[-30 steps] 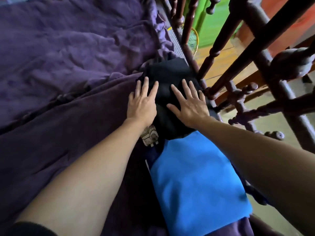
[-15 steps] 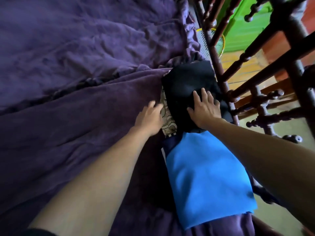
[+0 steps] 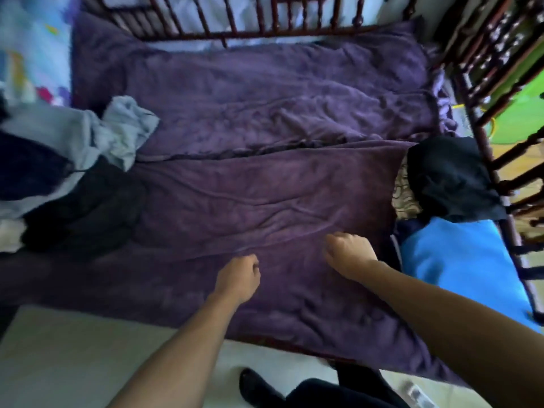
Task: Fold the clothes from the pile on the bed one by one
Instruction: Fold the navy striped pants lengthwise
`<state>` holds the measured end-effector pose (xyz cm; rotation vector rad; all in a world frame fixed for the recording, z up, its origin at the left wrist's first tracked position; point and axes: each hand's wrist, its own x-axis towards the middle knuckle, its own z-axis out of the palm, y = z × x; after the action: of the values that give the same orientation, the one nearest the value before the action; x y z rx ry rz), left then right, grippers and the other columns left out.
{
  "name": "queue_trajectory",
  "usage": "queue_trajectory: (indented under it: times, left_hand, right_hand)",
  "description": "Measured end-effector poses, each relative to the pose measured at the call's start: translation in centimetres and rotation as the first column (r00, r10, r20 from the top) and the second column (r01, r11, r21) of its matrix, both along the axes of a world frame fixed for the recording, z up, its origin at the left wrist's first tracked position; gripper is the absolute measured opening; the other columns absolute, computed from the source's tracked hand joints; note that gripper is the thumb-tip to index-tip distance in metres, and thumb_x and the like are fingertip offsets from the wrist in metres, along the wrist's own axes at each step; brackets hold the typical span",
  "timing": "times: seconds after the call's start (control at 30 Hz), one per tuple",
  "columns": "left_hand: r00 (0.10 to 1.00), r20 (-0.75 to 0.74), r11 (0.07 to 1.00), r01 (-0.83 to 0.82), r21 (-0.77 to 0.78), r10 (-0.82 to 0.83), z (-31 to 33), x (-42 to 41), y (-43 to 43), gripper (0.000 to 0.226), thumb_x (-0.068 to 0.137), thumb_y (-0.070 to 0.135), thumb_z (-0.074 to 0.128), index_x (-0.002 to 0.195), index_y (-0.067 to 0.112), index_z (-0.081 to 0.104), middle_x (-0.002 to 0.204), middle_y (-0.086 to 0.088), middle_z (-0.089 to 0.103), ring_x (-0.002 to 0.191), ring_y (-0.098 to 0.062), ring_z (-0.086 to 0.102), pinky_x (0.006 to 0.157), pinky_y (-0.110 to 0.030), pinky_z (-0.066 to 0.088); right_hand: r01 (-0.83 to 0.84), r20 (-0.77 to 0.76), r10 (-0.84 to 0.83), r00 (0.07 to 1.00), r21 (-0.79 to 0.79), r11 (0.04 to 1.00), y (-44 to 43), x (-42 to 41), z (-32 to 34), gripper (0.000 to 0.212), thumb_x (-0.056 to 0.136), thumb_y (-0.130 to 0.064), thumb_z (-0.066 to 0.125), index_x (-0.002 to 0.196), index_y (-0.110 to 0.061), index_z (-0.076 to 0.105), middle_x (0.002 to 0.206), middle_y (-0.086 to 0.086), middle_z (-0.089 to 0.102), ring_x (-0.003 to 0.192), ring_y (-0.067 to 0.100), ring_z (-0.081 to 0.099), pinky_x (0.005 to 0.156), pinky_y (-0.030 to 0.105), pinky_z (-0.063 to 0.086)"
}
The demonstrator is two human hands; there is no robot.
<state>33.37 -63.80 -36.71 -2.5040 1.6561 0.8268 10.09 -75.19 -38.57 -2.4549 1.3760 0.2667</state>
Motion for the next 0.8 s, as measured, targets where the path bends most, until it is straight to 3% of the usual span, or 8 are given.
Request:
queue_trajectory:
  times: [0.17, 0.37, 0.5, 0.8]
  left_hand:
    - [0.996, 0.031, 0.996, -0.086, 0.01, 0.086, 3.2, 9.2, 11.9, 0.024, 0.092, 0.029, 0.049, 0.111, 0.024, 0.062, 0.112, -0.003, 0.069, 0.107, -0.027, 0.062, 0.083, -0.033, 0.048]
    - [0.959, 0.064, 0.958, -0.269, -0.097, 0.276, 7.5, 19.9, 21.4, 0.021, 0.091, 0.026, 0.049, 0.104, 0.017, 0.064, 0.105, -0.007, 0.07, 0.104, -0.028, 0.062, 0.082, -0.032, 0.047]
    - [0.926, 0.031, 0.916, -0.368, -0.16, 0.377, 9.3, 25.7, 25.1, 0.024, 0.093, 0.026, 0.048, 0.111, 0.02, 0.063, 0.11, -0.006, 0.068, 0.105, -0.027, 0.062, 0.086, -0.033, 0.047]
    - [0.904, 0.059, 0.901, -0.413, -0.136, 0.423, 10.5, 40.0, 27.7, 0.018, 0.095, 0.022, 0.044, 0.102, 0.013, 0.058, 0.101, -0.01, 0.064, 0.098, -0.026, 0.059, 0.074, -0.03, 0.037]
  right_hand:
    - [-0.118, -0.081, 0.122, 0.989, 0.049, 0.992, 7.8, 10.4, 2.4, 0.031, 0.093, -0.04, 0.045, 0.112, -0.021, 0.061, 0.12, 0.005, 0.065, 0.107, 0.03, 0.062, 0.082, 0.035, 0.047]
    - [-0.287, -0.032, 0.289, 0.957, 0.05, 0.957, 13.4, 24.0, 6.6, 0.028, 0.093, -0.039, 0.046, 0.115, -0.029, 0.06, 0.122, 0.004, 0.064, 0.109, 0.03, 0.061, 0.084, 0.034, 0.046]
    - [-0.395, 0.012, 0.395, 0.919, 0.038, 0.918, 15.3, 32.2, 8.5, 0.029, 0.093, -0.038, 0.046, 0.117, -0.03, 0.06, 0.121, 0.002, 0.064, 0.109, 0.028, 0.061, 0.083, 0.034, 0.046]
    - [-0.519, 0.065, 0.516, 0.854, 0.062, 0.852, 15.0, 49.6, 6.2, 0.028, 0.093, -0.043, 0.043, 0.113, -0.032, 0.059, 0.121, -0.002, 0.063, 0.108, 0.025, 0.06, 0.077, 0.032, 0.042]
